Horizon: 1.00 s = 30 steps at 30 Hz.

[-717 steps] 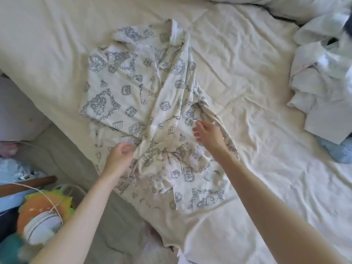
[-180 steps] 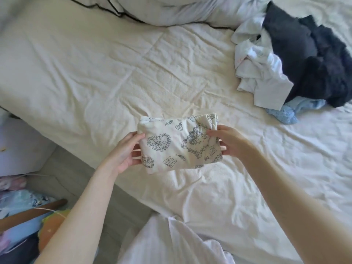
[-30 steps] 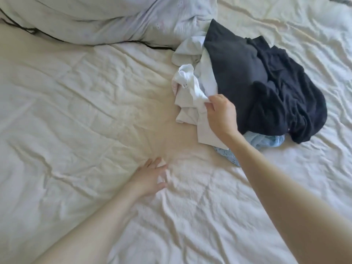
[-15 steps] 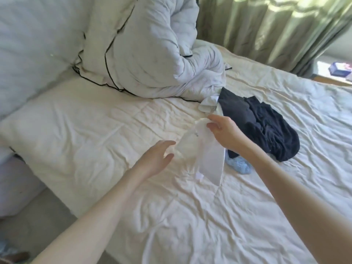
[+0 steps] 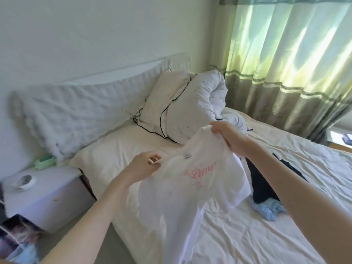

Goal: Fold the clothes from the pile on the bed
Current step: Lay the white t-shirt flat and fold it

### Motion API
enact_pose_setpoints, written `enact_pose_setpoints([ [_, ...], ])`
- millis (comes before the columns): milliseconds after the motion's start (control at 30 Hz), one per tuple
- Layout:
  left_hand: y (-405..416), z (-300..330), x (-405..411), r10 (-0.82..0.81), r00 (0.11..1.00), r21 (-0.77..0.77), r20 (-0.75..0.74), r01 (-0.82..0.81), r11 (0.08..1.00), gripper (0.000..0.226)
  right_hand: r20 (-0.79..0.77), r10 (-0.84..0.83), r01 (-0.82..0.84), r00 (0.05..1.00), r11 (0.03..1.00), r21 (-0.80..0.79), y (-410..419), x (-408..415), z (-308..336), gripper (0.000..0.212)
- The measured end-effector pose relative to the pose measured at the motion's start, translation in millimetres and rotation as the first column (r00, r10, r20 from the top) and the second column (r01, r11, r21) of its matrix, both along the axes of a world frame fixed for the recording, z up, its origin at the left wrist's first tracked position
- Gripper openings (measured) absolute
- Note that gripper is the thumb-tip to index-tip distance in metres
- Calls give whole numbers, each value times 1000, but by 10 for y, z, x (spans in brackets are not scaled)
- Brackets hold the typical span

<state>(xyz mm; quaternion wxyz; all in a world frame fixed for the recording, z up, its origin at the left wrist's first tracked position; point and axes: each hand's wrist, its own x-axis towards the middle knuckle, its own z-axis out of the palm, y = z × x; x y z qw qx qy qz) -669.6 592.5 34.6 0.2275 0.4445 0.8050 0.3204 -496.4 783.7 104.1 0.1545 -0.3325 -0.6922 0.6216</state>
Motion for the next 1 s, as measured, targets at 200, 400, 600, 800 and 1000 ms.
enact_pose_setpoints([
  [200,-404,562,-465,77,993,40,-94,-73,997,11,214,81,-159,974,913,376,-170,-190,197,49],
  [400,-551,852,-582,123,989,289,84,-142,947,19,59,12,-45,998,798,601,-245,-349,451,12],
  [600,-607,1171,-690,41,997,357,-71,-13,934,5,41,103,-110,994,869,482,-198,-291,624,20],
  [800,-735,1305,-834,-91,994,299,-68,107,948,24,-36,169,-156,985,958,241,-193,-251,626,29],
  [1000,-737,1223,-863,101,994,511,46,-110,853,13,-50,361,-357,931,932,70,-98,-196,677,21],
])
